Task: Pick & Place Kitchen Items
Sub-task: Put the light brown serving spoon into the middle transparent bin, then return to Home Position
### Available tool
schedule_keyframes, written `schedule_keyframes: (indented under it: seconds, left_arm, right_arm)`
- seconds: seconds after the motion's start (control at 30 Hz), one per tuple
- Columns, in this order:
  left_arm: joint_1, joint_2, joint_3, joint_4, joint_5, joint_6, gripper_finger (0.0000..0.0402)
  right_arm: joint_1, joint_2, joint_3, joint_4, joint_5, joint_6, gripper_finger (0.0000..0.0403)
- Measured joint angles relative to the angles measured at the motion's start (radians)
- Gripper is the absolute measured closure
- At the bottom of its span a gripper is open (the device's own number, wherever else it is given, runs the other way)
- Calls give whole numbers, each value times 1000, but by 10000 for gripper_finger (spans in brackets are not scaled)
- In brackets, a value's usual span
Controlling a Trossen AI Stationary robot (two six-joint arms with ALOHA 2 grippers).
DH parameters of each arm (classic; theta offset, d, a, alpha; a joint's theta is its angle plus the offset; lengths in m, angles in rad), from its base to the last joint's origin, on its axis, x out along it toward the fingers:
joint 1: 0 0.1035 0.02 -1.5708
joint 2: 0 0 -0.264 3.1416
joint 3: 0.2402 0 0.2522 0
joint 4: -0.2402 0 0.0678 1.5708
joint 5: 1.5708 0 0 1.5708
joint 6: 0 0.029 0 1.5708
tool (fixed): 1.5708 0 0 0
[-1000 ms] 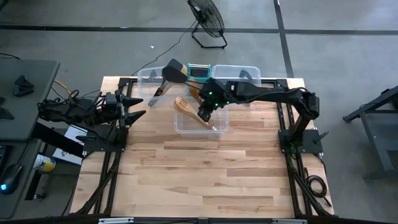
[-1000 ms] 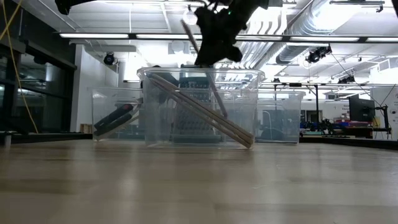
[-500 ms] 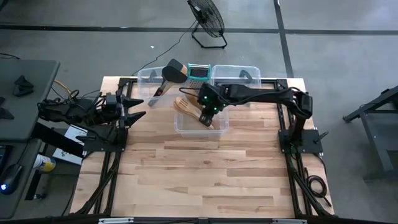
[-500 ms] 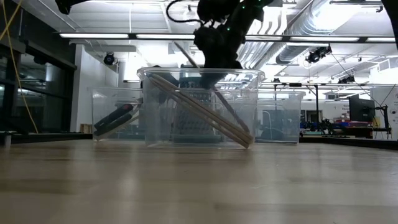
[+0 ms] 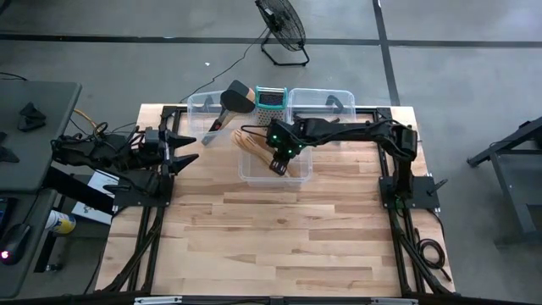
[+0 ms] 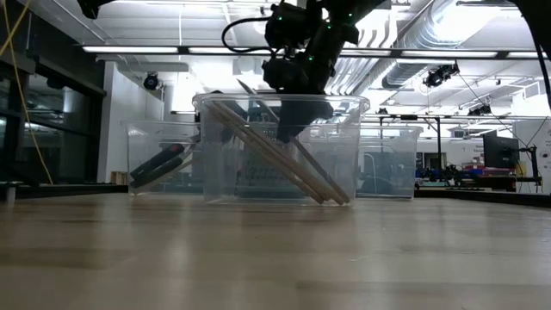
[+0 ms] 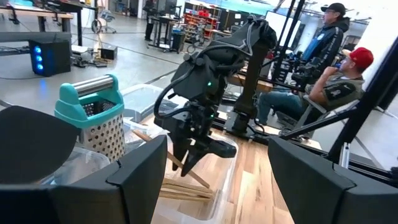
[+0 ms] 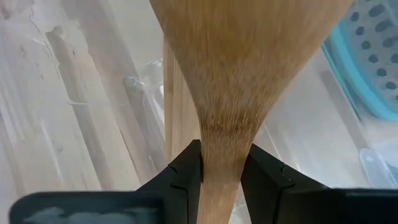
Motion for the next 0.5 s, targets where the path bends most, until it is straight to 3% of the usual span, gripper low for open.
schedule_keyframes:
  seconds: [0.5]
  left_arm:
    - [0,0,0,2,9,-49,126]
  right_arm:
    - [2,-2,0,-21,-29,19,263]
